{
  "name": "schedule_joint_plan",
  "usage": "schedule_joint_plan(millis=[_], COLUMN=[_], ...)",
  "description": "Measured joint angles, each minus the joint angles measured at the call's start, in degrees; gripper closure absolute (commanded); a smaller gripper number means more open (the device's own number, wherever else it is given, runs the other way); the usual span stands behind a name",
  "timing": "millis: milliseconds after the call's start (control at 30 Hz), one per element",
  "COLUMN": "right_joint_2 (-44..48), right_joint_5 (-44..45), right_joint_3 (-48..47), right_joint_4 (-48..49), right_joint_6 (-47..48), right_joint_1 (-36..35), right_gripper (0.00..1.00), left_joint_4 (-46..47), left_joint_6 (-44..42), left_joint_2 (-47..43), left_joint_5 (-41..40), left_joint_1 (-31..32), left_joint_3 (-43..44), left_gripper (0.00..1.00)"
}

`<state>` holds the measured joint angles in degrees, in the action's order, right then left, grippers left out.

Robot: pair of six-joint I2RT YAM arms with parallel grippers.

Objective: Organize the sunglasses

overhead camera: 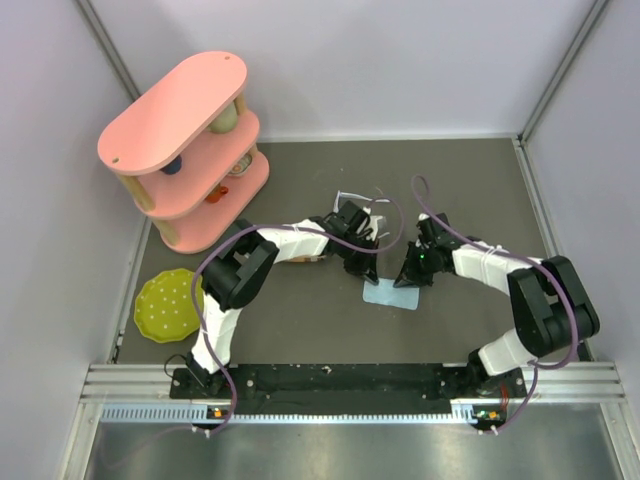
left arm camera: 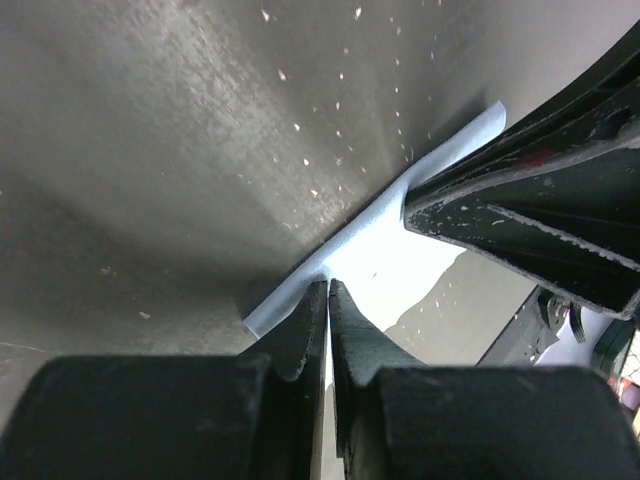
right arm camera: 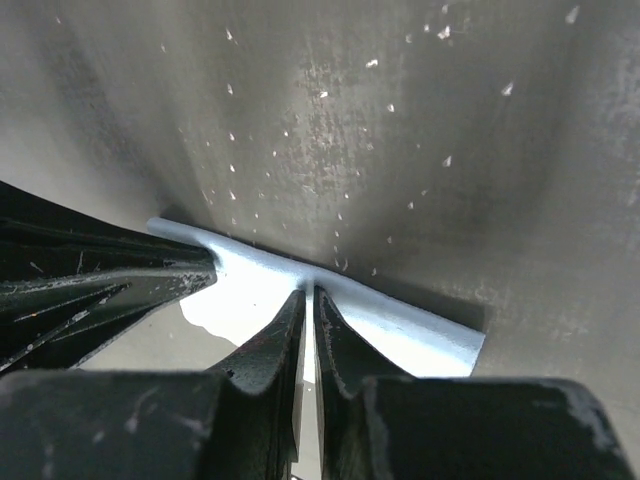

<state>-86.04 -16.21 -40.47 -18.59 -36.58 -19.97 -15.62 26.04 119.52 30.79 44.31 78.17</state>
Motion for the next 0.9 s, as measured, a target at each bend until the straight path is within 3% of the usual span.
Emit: schedule_joint_plan(millis=[633, 900], right_joint_2=[-2.5, 2.9], right_joint_5=[-0.6, 1.6], right_joint_3=[-2.3, 1.2], right_joint_4=[0.4, -2.1], right_joint_6=[1.8, 4.6], right_joint_1=[0.5, 7.6], right_gripper=[0.92, 0.91], left_joint_4=[-2.8, -3.1], left_joint_6=[0.7, -0.2], left_joint_2=[1.9, 1.9], left_joint_5=[-3.4, -3.5], left_joint_1=[-0.1, -0.1], left_joint_3=[4.1, 4.2], left_gripper=[0.94, 0.93])
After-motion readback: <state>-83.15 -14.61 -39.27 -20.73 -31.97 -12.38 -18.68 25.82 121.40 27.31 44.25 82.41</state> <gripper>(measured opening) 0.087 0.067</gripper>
